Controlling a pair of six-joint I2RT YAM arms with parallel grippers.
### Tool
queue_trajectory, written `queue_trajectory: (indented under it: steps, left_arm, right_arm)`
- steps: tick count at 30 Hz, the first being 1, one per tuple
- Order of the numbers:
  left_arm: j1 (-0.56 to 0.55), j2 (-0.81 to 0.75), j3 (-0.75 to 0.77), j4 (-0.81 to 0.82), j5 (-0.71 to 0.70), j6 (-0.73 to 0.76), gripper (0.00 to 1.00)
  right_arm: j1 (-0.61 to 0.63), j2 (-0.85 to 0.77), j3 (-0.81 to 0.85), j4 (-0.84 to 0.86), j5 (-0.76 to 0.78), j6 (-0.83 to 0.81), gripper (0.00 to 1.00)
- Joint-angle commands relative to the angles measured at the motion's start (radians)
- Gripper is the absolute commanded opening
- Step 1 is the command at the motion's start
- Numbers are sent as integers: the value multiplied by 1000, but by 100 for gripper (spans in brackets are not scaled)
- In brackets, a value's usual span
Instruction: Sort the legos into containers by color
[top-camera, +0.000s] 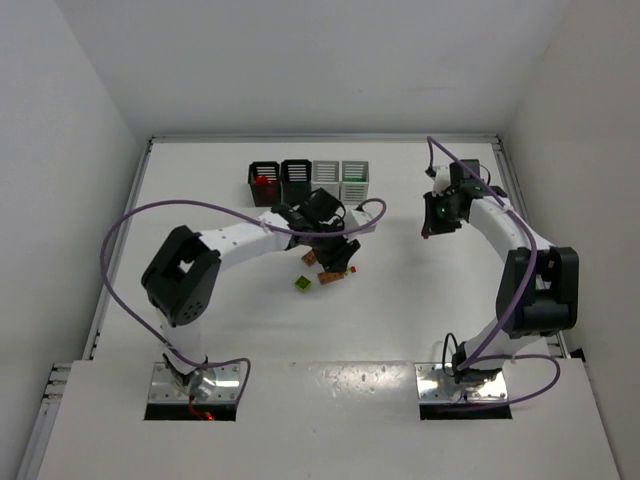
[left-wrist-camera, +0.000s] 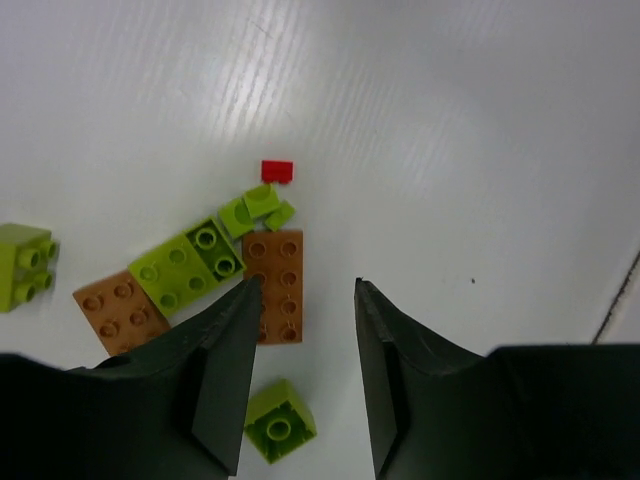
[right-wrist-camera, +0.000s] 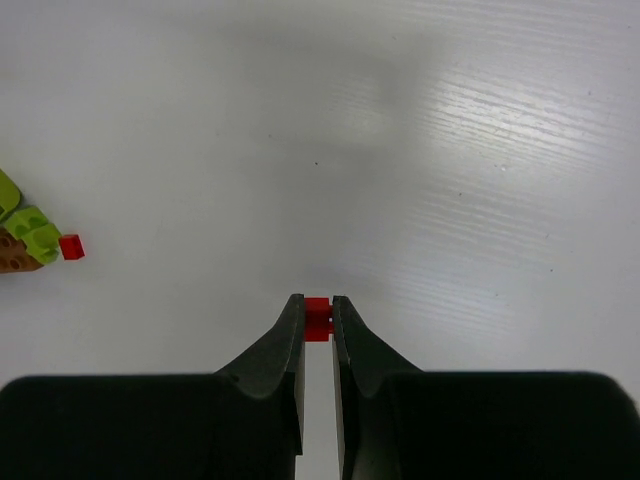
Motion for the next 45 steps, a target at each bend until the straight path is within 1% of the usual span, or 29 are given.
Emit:
queue_trajectory:
  steps: [1, 3, 9, 17, 25, 29, 37, 38, 45]
  left_arm:
    - [-40, 59, 111, 16, -112, -13, 47]
    - [-55, 101, 172, -6, -172, -31, 46]
    - [-118, 185, 247, -41, -269, -49, 46]
    - [-129, 302, 350, -98, -303, -50, 47]
    - [-138, 351, 404, -118, -314, -50, 47]
    - [-138, 360, 404, -139, -305, -50, 47]
    - [-156, 360, 364, -139, -314, -31, 47]
    - [-156, 360, 352, -139, -314, -31, 48]
    - [-166, 369, 343, -139, -314, -31, 48]
  right_arm:
    - [-6, 4, 40, 0, -49, 16, 0]
    - [-17, 15, 40, 0, -49, 16, 0]
    - [-26, 26, 31, 0, -69, 16, 0]
    - [-26, 26, 22, 9, -78, 16, 0]
    - [-35, 26, 22, 9, -87, 16, 0]
    - [-35, 26, 22, 9, -96, 16, 0]
    - [-35, 26, 13, 9, -96, 16, 0]
    - [-35, 26, 13, 9, -96, 16, 0]
    - [-35, 26, 13, 9, -106, 16, 0]
